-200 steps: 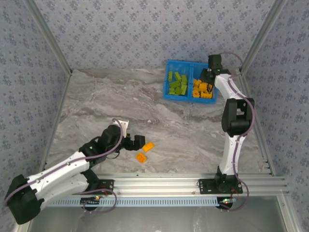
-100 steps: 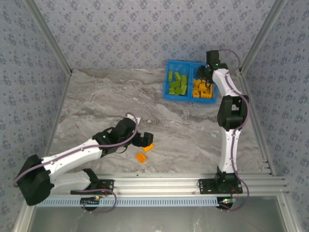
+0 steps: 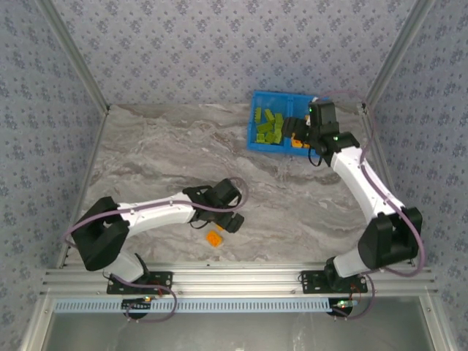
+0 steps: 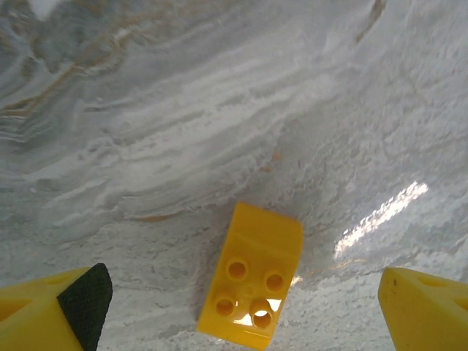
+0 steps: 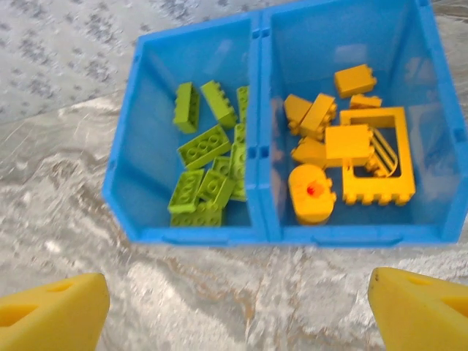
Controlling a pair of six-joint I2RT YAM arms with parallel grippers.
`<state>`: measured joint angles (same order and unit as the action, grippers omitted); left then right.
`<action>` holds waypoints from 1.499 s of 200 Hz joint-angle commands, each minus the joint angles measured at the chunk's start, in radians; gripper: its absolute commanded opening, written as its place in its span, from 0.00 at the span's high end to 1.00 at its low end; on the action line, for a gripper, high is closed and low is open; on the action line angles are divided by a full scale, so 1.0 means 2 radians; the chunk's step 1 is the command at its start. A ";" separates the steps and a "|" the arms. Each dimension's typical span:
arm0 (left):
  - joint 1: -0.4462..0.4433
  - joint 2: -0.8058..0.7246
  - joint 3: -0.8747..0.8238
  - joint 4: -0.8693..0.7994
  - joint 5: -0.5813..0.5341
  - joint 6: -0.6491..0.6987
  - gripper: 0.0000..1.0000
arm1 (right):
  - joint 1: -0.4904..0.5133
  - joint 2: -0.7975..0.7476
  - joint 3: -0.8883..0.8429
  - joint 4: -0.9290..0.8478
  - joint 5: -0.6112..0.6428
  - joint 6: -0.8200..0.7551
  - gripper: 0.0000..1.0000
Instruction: Sort the legos into containers by color
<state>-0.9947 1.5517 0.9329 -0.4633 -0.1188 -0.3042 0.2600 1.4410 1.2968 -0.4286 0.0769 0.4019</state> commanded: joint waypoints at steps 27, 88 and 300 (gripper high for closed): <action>-0.017 0.042 0.014 -0.042 -0.014 0.024 0.10 | 0.012 -0.045 -0.033 -0.012 0.006 0.002 0.04; -0.022 0.060 0.009 -0.016 -0.004 0.013 0.53 | 0.021 -0.050 -0.031 -0.018 0.000 -0.002 0.04; 0.039 0.392 0.616 0.151 0.050 0.260 0.84 | 0.022 -0.259 -0.069 -0.105 0.053 0.013 0.00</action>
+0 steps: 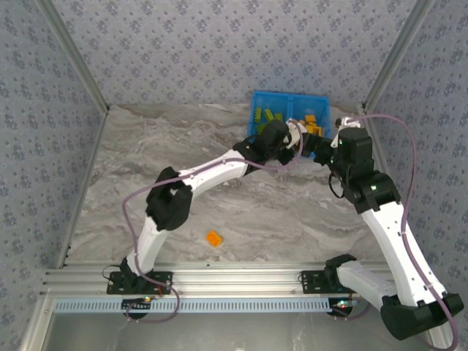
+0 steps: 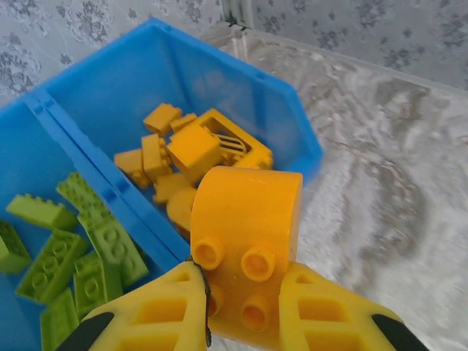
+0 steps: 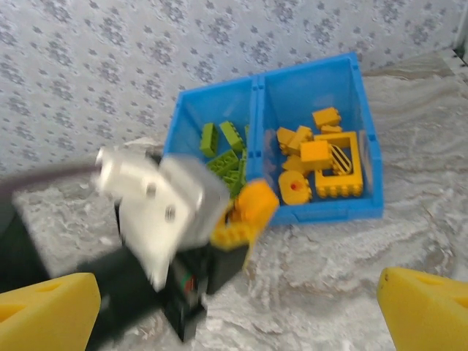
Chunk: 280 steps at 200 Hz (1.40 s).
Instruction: Sort the legos into containers by color
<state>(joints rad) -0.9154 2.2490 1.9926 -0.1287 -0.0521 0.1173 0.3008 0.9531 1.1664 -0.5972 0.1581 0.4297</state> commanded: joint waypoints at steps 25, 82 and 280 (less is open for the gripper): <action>0.002 0.112 0.197 -0.038 0.006 0.079 0.84 | 0.001 -0.019 0.003 -0.030 0.022 -0.005 0.00; 0.017 0.268 0.406 -0.013 -0.042 0.114 0.81 | 0.000 -0.089 -0.022 -0.039 0.083 0.037 0.00; 0.043 -0.105 0.005 0.088 0.025 -0.077 0.44 | 0.002 -0.098 -0.048 -0.010 -0.043 -0.022 0.00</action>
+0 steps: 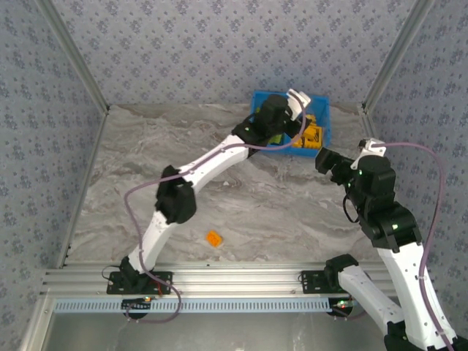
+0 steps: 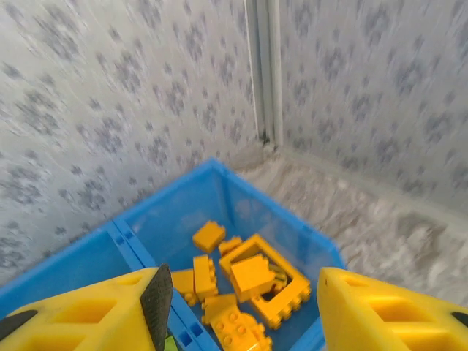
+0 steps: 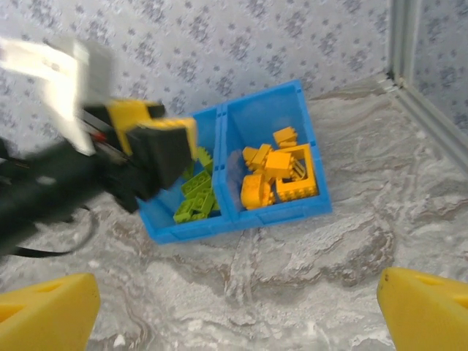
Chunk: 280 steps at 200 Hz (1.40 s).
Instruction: Sort the legos into containers by color
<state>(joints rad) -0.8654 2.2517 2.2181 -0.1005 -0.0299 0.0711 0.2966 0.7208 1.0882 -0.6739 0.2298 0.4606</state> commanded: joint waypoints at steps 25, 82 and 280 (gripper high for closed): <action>0.044 -0.236 -0.301 0.113 0.006 -0.096 0.43 | 0.024 0.059 -0.011 0.034 -0.185 -0.078 0.00; 0.061 -0.487 -0.565 0.008 -0.066 -0.128 0.42 | 0.229 0.203 0.009 0.009 -0.204 -0.180 0.00; 0.114 -0.742 -0.746 -0.330 -0.151 -0.307 0.01 | 0.420 0.596 0.080 0.075 -0.198 -0.163 0.20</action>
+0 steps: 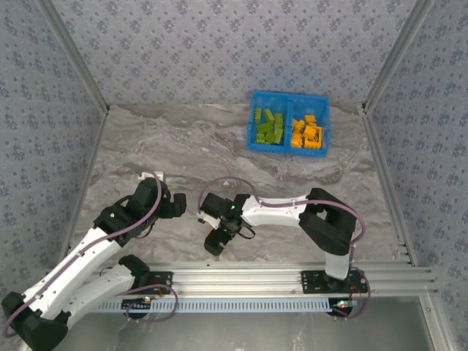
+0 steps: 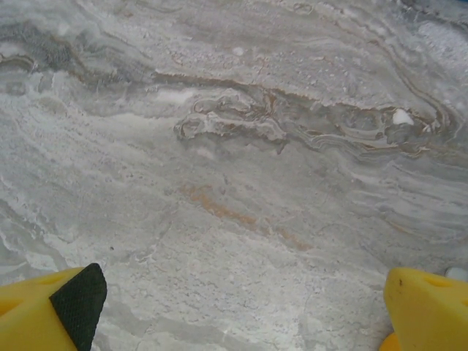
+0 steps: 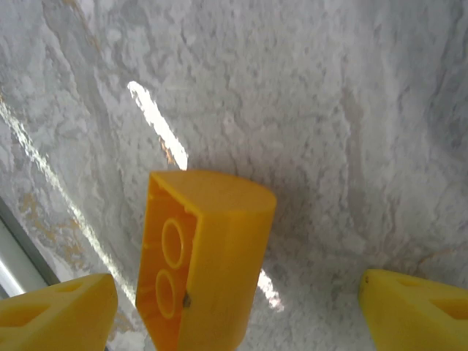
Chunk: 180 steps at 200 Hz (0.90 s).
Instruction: Sort the legos into containers by color
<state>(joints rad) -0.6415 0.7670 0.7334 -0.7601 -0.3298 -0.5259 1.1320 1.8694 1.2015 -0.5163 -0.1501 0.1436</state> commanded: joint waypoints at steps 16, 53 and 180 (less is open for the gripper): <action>0.002 0.005 -0.002 0.000 -0.002 -0.002 0.01 | 0.003 0.027 0.022 -0.001 -0.013 -0.002 0.34; 0.002 0.005 -0.003 0.007 -0.006 0.001 0.01 | 0.002 0.029 0.022 -0.003 -0.006 0.009 0.62; -0.054 -0.017 -0.061 0.256 0.226 0.090 0.01 | -0.255 -0.217 -0.074 0.088 0.051 0.081 0.74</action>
<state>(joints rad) -0.6907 0.7349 0.6228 -0.4503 -0.0002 -0.4072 0.7204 1.4532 1.0462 -0.3660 -0.1001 0.2562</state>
